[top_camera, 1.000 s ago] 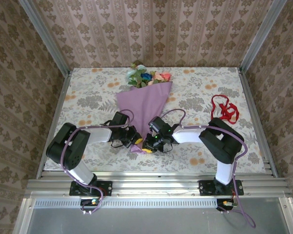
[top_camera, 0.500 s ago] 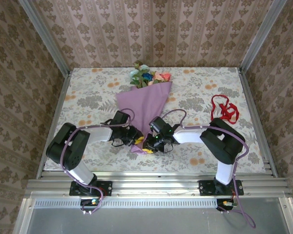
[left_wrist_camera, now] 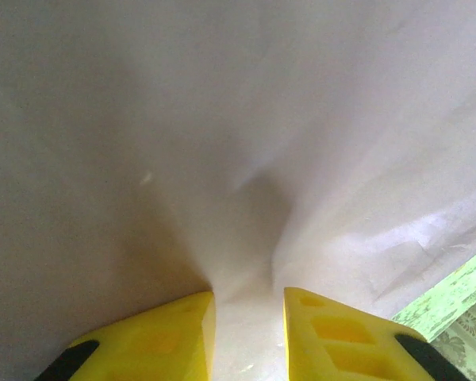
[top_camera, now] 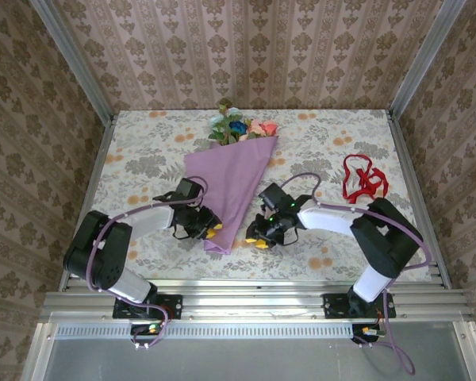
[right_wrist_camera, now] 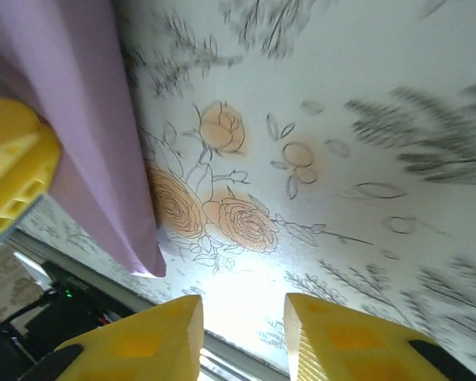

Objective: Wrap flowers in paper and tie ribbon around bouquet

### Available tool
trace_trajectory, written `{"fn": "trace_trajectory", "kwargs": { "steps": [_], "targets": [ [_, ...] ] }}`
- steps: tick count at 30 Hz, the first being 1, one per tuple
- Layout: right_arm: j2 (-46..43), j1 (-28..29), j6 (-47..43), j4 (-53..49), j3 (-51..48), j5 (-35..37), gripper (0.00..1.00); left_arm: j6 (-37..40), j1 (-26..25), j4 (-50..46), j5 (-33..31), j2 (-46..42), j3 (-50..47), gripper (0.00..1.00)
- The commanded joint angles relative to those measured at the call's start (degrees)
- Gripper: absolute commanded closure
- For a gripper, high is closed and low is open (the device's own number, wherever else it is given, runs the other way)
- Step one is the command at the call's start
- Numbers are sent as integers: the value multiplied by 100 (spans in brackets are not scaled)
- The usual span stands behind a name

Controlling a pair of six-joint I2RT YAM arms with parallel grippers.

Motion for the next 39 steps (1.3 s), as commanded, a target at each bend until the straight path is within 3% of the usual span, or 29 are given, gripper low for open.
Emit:
{"fn": "trace_trajectory", "kwargs": {
  "steps": [1,6,10,14,22,30,33,37,39],
  "targets": [
    [-601,-791,-703,-1024,199,454,70,248,175,-273,83,-156,-79,76],
    [-824,-2621,-1969,-2602,1163,1317,70,305,417,-23,243,-217,-38,78],
    [-470,-4091,-2487,-2954,1758,1650,69,406,439,42,383,3,79,81],
    [343,-4786,-2841,-2974,2429,1832,66,463,456,219,538,257,65,84],
    [1980,-4908,-3227,-3253,3436,2354,62,490,461,425,680,512,40,89],
    [2267,-4894,-3569,-3138,3261,2391,60,375,465,578,707,578,-48,90],
    [2452,-4877,-3583,-3125,3263,2291,70,333,461,629,722,596,-79,90],
    [2400,-4735,-3476,-3094,3270,2127,100,345,466,625,715,616,-38,92],
    [2157,-4615,-3409,-3098,3301,2132,100,354,465,625,719,653,-9,93]
  ]
}}
